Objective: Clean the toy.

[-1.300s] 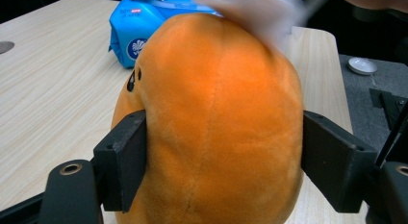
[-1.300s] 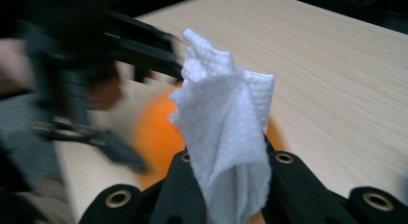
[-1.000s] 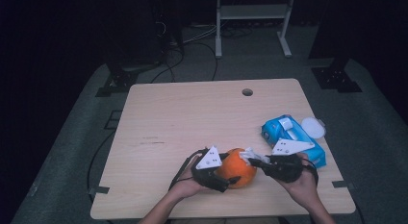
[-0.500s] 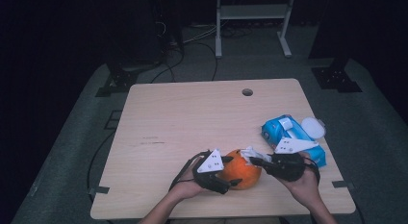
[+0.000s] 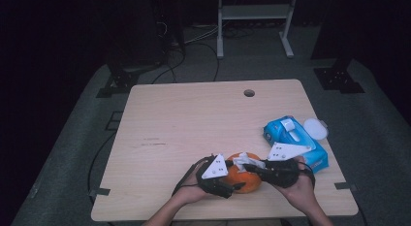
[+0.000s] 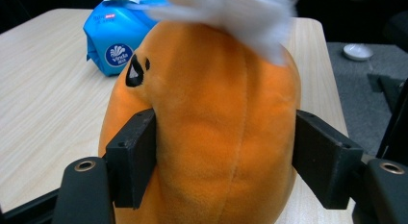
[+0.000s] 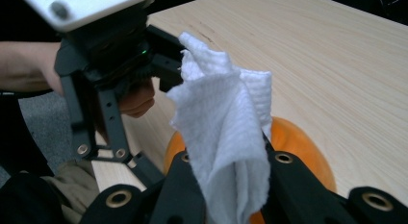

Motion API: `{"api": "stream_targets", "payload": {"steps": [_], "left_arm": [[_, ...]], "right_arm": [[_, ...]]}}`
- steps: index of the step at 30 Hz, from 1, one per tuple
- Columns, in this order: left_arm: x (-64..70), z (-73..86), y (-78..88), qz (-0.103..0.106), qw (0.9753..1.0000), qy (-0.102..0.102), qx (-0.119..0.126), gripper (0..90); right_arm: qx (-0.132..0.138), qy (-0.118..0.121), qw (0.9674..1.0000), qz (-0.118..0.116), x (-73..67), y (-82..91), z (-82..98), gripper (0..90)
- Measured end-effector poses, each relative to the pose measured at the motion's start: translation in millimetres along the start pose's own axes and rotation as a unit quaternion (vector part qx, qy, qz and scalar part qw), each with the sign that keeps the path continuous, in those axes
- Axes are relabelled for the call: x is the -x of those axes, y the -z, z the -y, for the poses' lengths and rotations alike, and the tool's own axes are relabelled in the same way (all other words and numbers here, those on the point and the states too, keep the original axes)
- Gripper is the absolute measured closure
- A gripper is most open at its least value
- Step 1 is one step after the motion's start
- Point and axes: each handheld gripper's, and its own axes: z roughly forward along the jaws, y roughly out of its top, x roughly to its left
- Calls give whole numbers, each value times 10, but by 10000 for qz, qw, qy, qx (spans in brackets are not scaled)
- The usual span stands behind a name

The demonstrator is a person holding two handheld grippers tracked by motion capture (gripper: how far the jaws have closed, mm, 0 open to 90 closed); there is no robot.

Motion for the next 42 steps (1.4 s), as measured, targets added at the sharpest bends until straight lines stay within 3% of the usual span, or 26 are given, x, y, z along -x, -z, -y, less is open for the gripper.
{"api": "stream_targets", "payload": {"steps": [3, 5, 8, 13, 18, 20, 23, 29, 31, 34, 36, 39, 42], "left_arm": [[-3, 8, 3, 18, 10000, -26, 3, 292], [-4, 11, 9, 16, 10000, -39, 0, 289], [-47, 8, 14, 7, 9998, 214, 20, 250], [-73, 13, 18, -31, 9993, 368, 42, 238], [20, 4, -15, 19, 10000, -35, -57, 246], [75, -4, -34, 27, 9996, -272, -109, 246], [116, -23, -48, 7, 9987, -465, -189, 246], [74, -15, -43, 79, 9995, -281, -91, 247], [90, -23, -61, 105, 9993, -343, -126, 247], [131, -23, -75, 137, 9980, -585, -219, 246], [150, -22, -76, 134, 9976, -635, -247, 247], [134, -18, -64, 111, 9978, -605, -245, 249], [91, -3, -51, 146, 9985, -495, -186, 256]], "right_arm": [[66, -169, 9998, 111, 119, 53, 27, 825], [23, -246, 9992, 322, 213, 91, 68, 825], [-86, -407, 9984, 393, 326, 128, 164, 825], [-171, -257, 9993, 212, 225, 137, 124, 826], [-235, 27, 9997, -86, 6, 33, 19, 825], [-208, 49, 9997, -95, -16, 4, -13, 826], [-176, 1, 9998, 64, 48, 5, -31, 826], [-285, -271, 9980, 485, 301, 104, 78, 826], [-245, -433, 9981, 357, 340, 131, 115, 825], [-246, -349, 9991, 74, 242, 98, 75, 824], [-225, -226, 9995, -77, 161, 55, 24, 824], [-303, -104, 9995, 17, 138, -3, 7, 824], [-267, -336, 9990, 130, 283, 25, 69, 824]]}}
